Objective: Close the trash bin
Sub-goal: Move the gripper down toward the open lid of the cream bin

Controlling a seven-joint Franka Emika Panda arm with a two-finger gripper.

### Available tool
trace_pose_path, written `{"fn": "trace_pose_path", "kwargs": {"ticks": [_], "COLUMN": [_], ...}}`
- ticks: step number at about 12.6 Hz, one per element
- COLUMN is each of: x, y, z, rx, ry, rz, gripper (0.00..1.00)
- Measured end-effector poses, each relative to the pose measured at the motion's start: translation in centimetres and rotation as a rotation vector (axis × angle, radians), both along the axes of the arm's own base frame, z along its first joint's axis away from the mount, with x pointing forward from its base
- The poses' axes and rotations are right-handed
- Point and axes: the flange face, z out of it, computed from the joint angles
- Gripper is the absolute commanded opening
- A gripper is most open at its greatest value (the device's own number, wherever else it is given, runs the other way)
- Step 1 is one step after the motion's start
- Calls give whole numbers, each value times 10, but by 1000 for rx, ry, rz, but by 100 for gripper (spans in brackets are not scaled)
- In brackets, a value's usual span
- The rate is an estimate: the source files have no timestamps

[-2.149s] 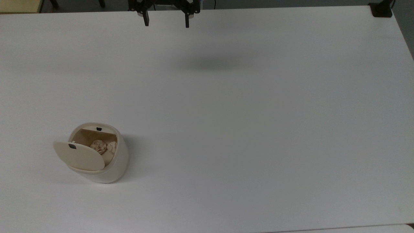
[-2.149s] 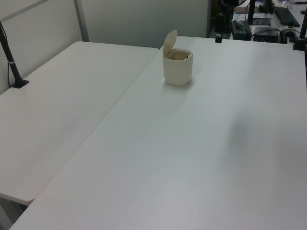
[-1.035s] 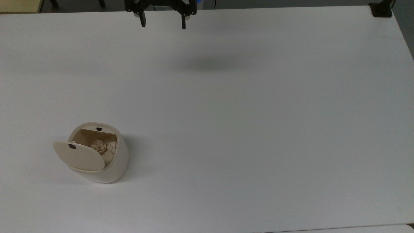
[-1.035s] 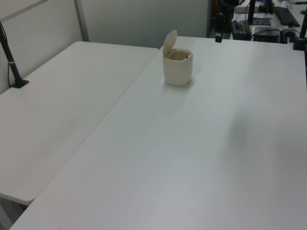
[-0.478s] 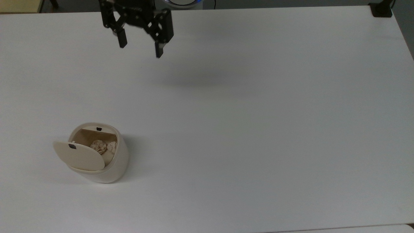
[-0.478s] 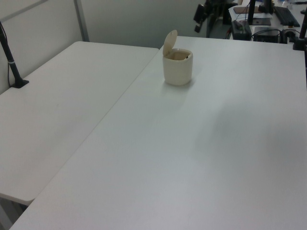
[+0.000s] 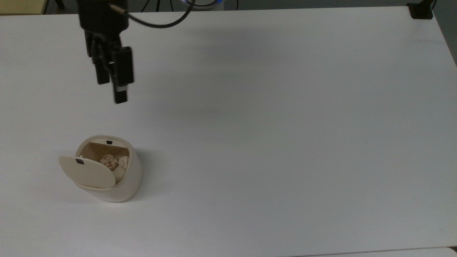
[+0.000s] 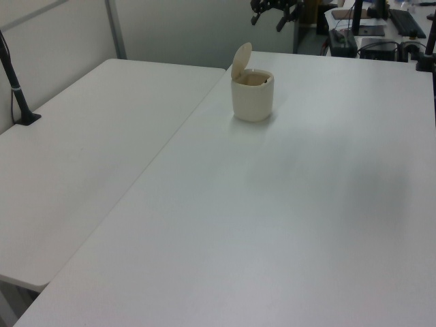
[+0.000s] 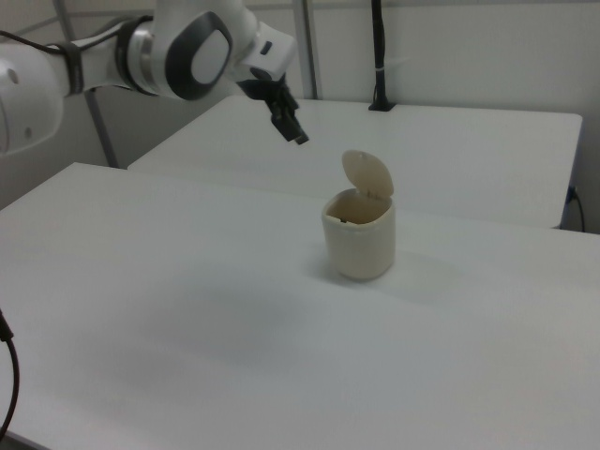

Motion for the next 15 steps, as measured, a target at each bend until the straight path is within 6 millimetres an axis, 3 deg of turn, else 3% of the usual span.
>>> {"fn": "trace_pose_path", "kwargs": {"ticks": [1, 2, 5, 8, 15], "x": [7, 15, 33, 52, 67], "y": [-10, -20, -33, -47, -49], "z": [-2, -4, -17, -60, -101], "rx": [23, 31, 59, 74, 93], "ry": [-38, -94, -243, -312, -331], "rz": [-62, -101, -169, -218, -241], "gripper": [8, 0, 0, 0, 0]}}
